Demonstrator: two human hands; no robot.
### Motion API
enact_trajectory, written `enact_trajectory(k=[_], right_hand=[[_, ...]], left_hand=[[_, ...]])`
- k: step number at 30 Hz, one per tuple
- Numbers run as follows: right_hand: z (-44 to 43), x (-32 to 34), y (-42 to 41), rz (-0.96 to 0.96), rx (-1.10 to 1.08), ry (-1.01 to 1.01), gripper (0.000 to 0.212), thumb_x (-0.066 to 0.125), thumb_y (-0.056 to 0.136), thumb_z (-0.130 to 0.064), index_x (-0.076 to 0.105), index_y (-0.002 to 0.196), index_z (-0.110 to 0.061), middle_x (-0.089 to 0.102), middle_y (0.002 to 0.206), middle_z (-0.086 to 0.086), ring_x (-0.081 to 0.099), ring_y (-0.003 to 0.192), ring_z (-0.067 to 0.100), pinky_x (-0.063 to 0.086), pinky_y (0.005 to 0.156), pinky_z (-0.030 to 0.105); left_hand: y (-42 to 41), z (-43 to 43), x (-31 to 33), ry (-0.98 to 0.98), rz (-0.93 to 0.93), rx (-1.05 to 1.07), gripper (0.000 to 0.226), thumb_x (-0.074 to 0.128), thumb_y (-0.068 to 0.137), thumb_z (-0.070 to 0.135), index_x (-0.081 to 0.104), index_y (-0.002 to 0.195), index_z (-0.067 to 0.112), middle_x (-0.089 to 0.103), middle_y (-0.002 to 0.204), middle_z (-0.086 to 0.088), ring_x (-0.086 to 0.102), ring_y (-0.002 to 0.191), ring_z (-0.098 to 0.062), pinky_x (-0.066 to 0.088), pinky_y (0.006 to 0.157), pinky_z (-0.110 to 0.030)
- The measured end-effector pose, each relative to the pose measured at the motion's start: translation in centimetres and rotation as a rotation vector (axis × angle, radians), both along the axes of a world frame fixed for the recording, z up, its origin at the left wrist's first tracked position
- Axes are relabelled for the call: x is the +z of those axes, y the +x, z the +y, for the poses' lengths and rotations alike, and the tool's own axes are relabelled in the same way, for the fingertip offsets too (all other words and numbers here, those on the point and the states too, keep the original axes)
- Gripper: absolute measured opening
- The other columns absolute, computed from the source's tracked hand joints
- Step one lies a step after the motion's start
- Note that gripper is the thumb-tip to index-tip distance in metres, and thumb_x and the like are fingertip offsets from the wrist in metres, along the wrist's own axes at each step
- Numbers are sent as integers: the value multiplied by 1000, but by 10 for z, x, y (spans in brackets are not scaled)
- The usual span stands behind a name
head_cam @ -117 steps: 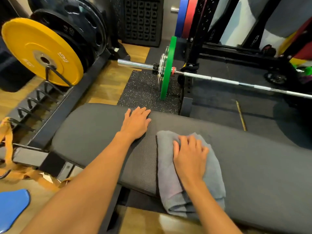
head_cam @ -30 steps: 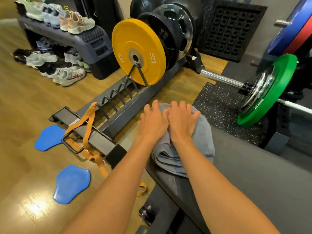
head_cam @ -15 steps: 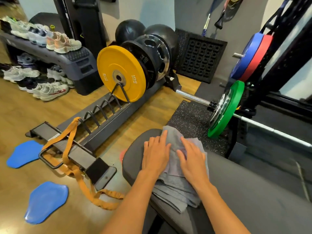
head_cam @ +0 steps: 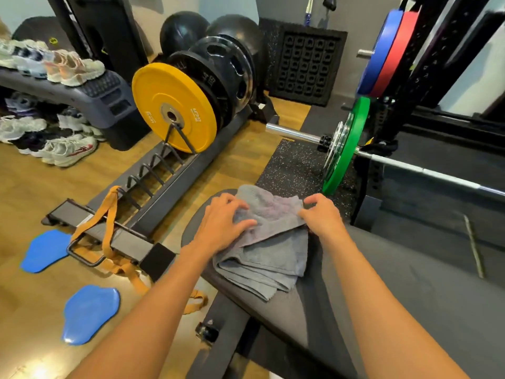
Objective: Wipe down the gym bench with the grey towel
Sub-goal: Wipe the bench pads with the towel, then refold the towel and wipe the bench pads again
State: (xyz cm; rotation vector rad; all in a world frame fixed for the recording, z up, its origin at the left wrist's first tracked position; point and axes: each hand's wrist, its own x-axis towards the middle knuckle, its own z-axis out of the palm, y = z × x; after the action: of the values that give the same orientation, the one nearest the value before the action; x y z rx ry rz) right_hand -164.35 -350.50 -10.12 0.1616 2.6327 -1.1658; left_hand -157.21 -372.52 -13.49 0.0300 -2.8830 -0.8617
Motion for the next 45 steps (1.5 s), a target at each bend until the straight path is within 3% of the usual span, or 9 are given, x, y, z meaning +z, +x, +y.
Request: enact_trajectory(k=[7,19,23,27,32,34,38,41,45], right_hand=[[-3,8,8,-175,-93,-123,41,56,87,-4,47,126,-14,52,90,6,45,61,19,38,51,31],[22,44,29,-406,196,164,49,49,87,6,42,133,-9,61,76,14,56,49,18,46,42,25],[17,30,25,-160,601,622,67,49,83,4,40,140,-31,43,130,14,59,93,31,48,65,33],[12,2,28,2,659,607,57,59,81,-5,42,129,-30,43,114,5,53,103,31,44,76,37],[26,38,11,152,699,467,12,64,81,-23,66,91,-19,55,94,2,55,88,23,46,78,36],[29,67,3,153,558,94,18,66,73,-34,69,83,-20,62,92,4,60,82,23,47,75,36],[20,94,-24,-31,152,-819,45,65,78,-59,69,113,-31,71,113,-1,67,99,15,49,78,39],[12,46,-10,-336,117,-697,52,55,87,-57,57,126,-23,66,123,9,63,108,26,49,92,49],[0,4,4,-177,4,-635,44,71,82,-9,59,124,-5,70,113,16,64,95,25,48,82,38]], left_hand=[[31,-13,8,-314,-370,-462,99,80,58,59,34,142,36,14,156,1,8,144,-21,24,113,-51],[2,-40,32,-81,71,-110,30,54,88,4,66,112,16,63,110,-6,58,104,-26,42,83,-33],[0,-47,18,-54,52,-53,42,52,80,-4,64,112,19,54,111,-7,53,104,-27,43,83,-36],[1,-51,2,-305,106,-340,55,56,75,-4,62,124,22,54,135,-7,49,122,-28,41,95,-43],[-12,-41,20,163,47,-154,23,54,81,-4,72,86,9,71,85,-2,58,79,-11,46,76,-30],[-23,-40,36,479,-23,-33,20,56,86,-1,68,73,7,64,63,3,52,61,-4,43,63,-29],[-34,-33,63,1293,-362,42,20,60,90,14,73,100,3,75,97,-13,72,92,-27,59,73,-33],[-31,-26,56,1381,-503,140,29,48,98,24,68,110,8,74,104,-14,71,96,-27,58,68,-32],[-18,-22,38,1389,-466,170,31,58,94,27,63,117,8,69,116,-18,66,106,-32,54,88,-44]])
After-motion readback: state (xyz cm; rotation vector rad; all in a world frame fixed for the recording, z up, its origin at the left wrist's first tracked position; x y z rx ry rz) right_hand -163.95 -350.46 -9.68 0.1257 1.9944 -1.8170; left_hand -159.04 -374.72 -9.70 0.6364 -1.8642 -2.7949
